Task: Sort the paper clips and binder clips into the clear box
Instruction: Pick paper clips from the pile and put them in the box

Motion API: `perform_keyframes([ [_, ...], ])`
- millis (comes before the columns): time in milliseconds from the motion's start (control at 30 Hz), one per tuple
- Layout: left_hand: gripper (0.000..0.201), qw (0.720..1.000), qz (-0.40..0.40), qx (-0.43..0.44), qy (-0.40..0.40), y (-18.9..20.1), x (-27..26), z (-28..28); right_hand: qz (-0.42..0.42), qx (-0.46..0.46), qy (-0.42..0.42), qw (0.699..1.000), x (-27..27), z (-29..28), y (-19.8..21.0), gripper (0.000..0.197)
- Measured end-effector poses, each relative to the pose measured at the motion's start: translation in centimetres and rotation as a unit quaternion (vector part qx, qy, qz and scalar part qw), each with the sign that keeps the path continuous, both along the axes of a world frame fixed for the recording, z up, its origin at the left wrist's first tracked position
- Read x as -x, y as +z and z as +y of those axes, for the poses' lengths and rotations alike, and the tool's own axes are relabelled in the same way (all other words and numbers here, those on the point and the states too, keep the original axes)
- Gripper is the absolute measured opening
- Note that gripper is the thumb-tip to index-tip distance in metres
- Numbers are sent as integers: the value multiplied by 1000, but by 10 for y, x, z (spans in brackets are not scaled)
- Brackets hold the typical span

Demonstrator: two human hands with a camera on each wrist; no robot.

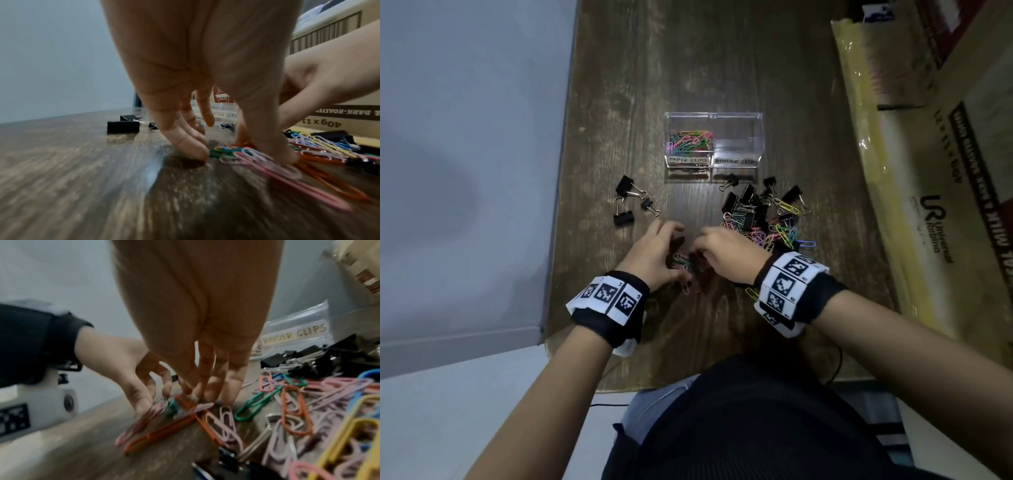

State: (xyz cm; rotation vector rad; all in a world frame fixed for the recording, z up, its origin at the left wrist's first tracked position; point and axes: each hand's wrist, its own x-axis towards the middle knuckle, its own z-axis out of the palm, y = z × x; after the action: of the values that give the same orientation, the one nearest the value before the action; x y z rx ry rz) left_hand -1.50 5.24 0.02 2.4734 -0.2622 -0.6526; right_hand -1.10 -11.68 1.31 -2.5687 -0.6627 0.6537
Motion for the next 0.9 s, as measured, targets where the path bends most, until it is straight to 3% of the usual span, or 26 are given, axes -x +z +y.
perform_keyframes([
  [100, 102, 999, 7, -19, -42, 4, 1, 2, -2, -9, -56, 998, 5, -20, 5, 29],
  [167, 107, 993, 4, -72, -95, 7, 2, -2, 14, 44, -63, 997, 10, -29, 4, 47],
  [233, 100, 985, 0, -114, -127, 7, 5, -8, 31, 74, -62, 995, 16, -29, -1, 70],
  [333, 78, 988, -6, -101, -115, 2, 12, -10, 28, 53, -79, 995, 23, -20, -9, 82],
  [467, 50, 993, -21, -80, -89, -4, 20, -9, 0, 31, -86, 996, 30, -9, -17, 72],
  [667, 28, 997, -45, -52, -26, -8, 20, -11, -18, -17, -61, 998, 29, -10, -22, 28],
  [800, 26, 997, -45, -52, -42, -10, 17, -9, -57, 9, 17, 998, 29, -10, -21, 16],
  [900, 23, 996, -59, -55, -42, -11, 15, -4, -135, 99, 117, 979, 32, -11, -22, 11],
])
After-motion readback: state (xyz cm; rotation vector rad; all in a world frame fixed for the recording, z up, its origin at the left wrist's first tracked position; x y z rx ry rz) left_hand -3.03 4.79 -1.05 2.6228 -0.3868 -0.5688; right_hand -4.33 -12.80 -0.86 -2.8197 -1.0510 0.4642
